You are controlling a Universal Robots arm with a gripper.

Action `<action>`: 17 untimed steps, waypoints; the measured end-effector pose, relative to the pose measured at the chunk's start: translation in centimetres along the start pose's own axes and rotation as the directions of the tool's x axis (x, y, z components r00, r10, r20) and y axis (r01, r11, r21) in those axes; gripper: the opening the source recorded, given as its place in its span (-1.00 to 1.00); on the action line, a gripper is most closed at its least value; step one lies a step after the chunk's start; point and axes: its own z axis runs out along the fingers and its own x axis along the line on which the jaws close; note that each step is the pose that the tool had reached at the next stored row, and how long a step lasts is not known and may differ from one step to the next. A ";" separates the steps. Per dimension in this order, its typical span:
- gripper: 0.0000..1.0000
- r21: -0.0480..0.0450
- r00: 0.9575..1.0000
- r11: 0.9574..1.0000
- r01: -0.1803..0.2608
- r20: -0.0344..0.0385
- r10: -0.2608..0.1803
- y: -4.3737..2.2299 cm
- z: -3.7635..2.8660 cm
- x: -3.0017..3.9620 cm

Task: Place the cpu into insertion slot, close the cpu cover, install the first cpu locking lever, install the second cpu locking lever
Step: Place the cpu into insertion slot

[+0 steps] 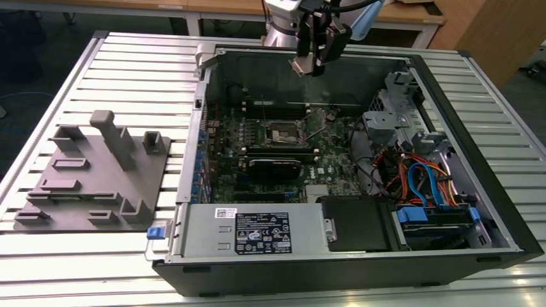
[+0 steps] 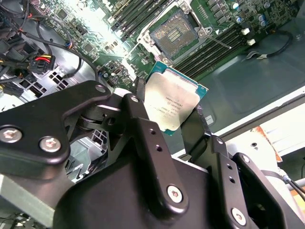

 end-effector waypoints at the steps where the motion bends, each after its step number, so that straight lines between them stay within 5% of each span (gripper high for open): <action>1: 0.08 0.000 1.000 1.000 0.000 0.000 0.000 0.00 0.00 0.00; 10: 0.08 0.000 1.000 1.000 -0.007 0.001 0.007 0.00 0.00 0.00; 17: 0.08 -0.002 0.996 0.996 -0.087 0.008 0.087 0.00 0.05 0.00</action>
